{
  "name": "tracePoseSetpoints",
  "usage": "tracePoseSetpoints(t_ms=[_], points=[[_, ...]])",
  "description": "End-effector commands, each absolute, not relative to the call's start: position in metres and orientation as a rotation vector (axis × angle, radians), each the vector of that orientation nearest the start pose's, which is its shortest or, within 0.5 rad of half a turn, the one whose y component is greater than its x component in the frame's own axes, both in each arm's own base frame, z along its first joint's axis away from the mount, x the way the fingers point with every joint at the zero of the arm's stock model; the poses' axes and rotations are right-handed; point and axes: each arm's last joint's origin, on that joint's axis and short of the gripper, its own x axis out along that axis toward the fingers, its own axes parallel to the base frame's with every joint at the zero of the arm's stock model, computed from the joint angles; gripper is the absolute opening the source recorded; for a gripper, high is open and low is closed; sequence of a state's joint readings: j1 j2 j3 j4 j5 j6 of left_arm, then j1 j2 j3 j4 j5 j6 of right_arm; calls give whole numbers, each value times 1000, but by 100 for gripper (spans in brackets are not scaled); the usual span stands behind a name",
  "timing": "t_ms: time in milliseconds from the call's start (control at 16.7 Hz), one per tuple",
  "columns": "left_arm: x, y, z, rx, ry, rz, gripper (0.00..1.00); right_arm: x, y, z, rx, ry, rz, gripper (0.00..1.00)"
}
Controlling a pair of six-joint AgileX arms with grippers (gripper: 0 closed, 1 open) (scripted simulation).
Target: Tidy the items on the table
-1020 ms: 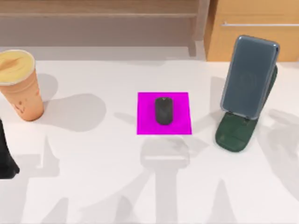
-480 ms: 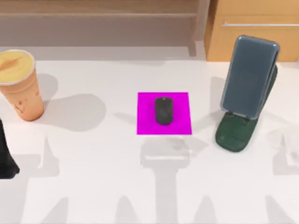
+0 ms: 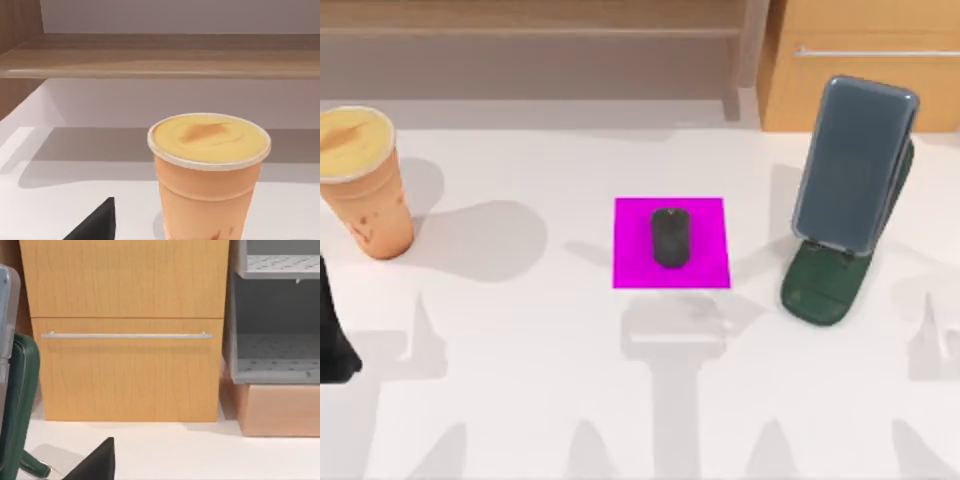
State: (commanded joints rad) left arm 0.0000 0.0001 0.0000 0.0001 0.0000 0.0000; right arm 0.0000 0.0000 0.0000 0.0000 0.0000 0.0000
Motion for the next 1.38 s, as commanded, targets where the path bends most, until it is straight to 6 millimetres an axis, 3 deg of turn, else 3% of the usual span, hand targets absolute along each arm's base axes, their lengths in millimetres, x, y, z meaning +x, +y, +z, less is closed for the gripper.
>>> tracePoseSetpoints(t_ms=[360,660,1020,1380], points=[[119,-4,156,-5,36,-17,100,106,-1,160,0,0,0,100],[143,-9,135,-15,183,-40,100,106,-1,160,0,0,0,100],[179,-11,94,-25,417,-43,100,106,-1,160,0,0,0,100],[235,-5,88,-22,295,-30,100,106,-1,160,0,0,0,100]])
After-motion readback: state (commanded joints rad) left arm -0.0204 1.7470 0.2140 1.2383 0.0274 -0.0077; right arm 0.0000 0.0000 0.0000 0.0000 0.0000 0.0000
